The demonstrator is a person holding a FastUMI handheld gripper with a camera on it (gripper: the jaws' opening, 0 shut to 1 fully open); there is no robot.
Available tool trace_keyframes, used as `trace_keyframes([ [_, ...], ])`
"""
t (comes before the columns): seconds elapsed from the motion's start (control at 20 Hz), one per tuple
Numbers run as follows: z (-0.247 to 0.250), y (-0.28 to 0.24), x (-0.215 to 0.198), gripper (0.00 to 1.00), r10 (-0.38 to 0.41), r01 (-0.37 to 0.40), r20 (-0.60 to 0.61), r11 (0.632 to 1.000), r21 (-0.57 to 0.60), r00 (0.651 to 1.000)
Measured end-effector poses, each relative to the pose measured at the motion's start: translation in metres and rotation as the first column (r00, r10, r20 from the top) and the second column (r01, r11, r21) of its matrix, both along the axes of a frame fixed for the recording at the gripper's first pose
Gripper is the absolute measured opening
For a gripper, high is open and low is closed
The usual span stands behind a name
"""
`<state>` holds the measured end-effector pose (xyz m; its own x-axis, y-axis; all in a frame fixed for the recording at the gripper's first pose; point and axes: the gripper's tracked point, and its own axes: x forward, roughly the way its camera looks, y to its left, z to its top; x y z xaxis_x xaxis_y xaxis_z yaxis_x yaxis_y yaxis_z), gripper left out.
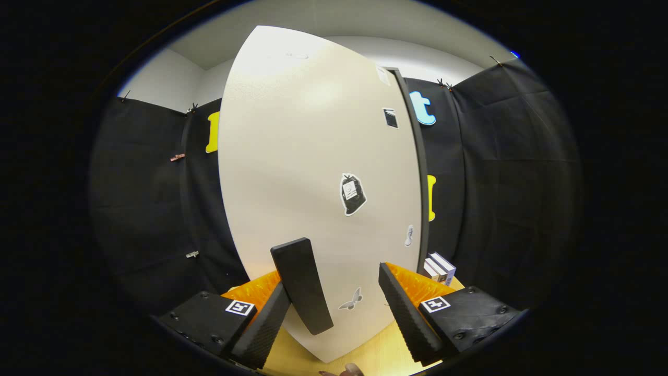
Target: Open the shoe cabinet door, grab the shoes and put them into the shoe cabinet, then close the shoe cabinet door.
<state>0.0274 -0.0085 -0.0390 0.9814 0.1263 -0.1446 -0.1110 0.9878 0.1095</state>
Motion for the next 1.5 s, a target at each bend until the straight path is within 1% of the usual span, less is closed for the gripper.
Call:
trace_keyframes([
  [0.1,-0.002,0.025,0.009,1.00,0.033,-0.033,-0.007,0.999,-0.002,0.999],
  [0.15,-0.004,0.031,0.013,0.98,0.034,-0.034,-0.010,0.999,-0.015,0.999],
  [0.3,-0.003,0.052,0.017,0.98,0.046,-0.046,-0.002,0.998,-0.032,0.999],
  [0.55,0.006,0.079,0.009,0.98,0.057,-0.055,0.025,0.997,-0.057,0.998],
  [0.8,0.015,0.083,-0.009,0.98,0.059,-0.056,0.042,0.996,-0.067,0.997],
  [1.5,0.018,0.055,-0.042,0.98,0.072,-0.067,0.059,0.995,-0.078,0.996],
])
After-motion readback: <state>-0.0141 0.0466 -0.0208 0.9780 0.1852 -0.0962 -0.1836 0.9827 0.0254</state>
